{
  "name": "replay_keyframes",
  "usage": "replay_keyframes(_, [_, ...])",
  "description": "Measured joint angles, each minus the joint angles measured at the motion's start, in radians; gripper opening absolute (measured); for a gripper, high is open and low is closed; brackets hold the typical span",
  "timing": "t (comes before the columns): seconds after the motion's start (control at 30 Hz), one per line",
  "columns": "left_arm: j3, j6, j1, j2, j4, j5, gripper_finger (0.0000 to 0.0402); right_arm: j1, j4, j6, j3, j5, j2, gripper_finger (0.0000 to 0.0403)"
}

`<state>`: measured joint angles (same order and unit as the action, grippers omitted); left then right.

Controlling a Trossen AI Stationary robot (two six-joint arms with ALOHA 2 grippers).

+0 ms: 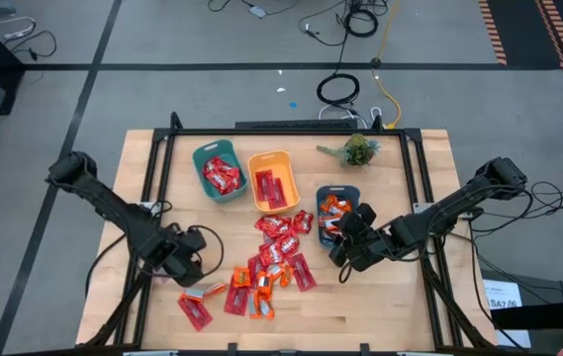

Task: Sort candy
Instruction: Put the pink wrapper gummy into the yellow bin

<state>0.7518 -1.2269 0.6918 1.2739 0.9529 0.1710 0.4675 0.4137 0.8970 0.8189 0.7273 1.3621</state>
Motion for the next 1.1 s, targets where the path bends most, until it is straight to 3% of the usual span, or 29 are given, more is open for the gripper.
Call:
replay_keyframes(0.47, [-0.156,-0.186,0.118,0.000,-0.009,-0.128,0.0281,0.000,-0.022,0.000,0.000,0.000,0.000,0.0148])
replay_keyframes(0.77, [-0.277,-0.230,0.125,-0.010,-0.200,-0.160,0.0275,0.000,-0.031,0.000,0.000,0.000,0.000,0.0148])
replay_keyframes(0.9, [-0.244,-0.222,0.124,-0.006,-0.130,-0.184,0.0237,0.000,-0.037,0.000,0.000,0.000,0.000,0.0148])
replay_keyframes(1.1, [-0.214,-0.189,0.119,-0.034,-0.121,-0.207,0.0140,0.000,-0.045,-0.018,0.000,0.001,0.000,0.0148])
